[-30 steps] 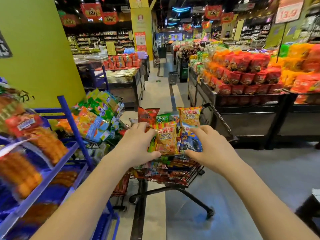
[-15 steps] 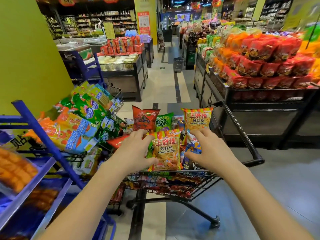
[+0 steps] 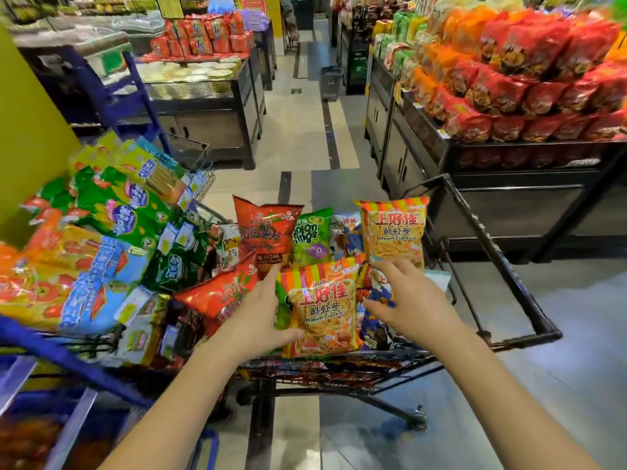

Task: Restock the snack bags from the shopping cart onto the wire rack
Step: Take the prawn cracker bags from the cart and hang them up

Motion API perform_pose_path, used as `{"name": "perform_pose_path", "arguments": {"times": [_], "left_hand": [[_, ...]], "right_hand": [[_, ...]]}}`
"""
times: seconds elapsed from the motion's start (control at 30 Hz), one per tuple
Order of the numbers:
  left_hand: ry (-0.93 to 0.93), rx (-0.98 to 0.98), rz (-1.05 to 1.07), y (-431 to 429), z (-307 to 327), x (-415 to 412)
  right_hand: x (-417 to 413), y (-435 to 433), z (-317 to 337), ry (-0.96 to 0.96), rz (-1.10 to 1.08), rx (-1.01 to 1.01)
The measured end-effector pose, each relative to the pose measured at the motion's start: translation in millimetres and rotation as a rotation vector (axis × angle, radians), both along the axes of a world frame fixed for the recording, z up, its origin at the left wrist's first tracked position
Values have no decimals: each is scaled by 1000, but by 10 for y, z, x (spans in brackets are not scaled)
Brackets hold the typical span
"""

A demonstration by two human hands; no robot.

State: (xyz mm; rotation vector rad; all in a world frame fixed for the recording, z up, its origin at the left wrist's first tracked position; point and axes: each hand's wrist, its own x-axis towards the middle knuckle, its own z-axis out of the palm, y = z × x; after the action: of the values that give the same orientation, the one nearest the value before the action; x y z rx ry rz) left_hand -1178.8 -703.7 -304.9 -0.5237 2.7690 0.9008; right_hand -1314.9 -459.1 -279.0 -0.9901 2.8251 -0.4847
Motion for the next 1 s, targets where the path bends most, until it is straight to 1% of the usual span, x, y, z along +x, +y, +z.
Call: {"name": "perform_pose_path", "arguments": {"times": [0.1,0.2,0.3,0.4,0.53,0.67,0.83,1.0], "left_hand": [[9,225,117,-8,-274,-94],[29,341,191,19,-522,-204],[11,370,262,38,-708,-327],[-9,410,256,82,-830,-441],[-1,406,289,94,-938,-544],[19,392,315,100,-979,-595],[80,442,355,108,-984,-649],[128,453,367,153,-823,-721]], "right_hand": [[-166,-55,-122,-40,10,-10],[-317,-68,-219,-59,15,-4],[-442,-64,-311,-82,20,-7],[-543,-73,-380,-113,19,-4],[-628,-93,-439,-140,26,-2],[-705,-90,-482,-151,23,-26],[-783,-60,-513,-148,27,-41],[-998,48,-457,-147,-3,-94]]}}
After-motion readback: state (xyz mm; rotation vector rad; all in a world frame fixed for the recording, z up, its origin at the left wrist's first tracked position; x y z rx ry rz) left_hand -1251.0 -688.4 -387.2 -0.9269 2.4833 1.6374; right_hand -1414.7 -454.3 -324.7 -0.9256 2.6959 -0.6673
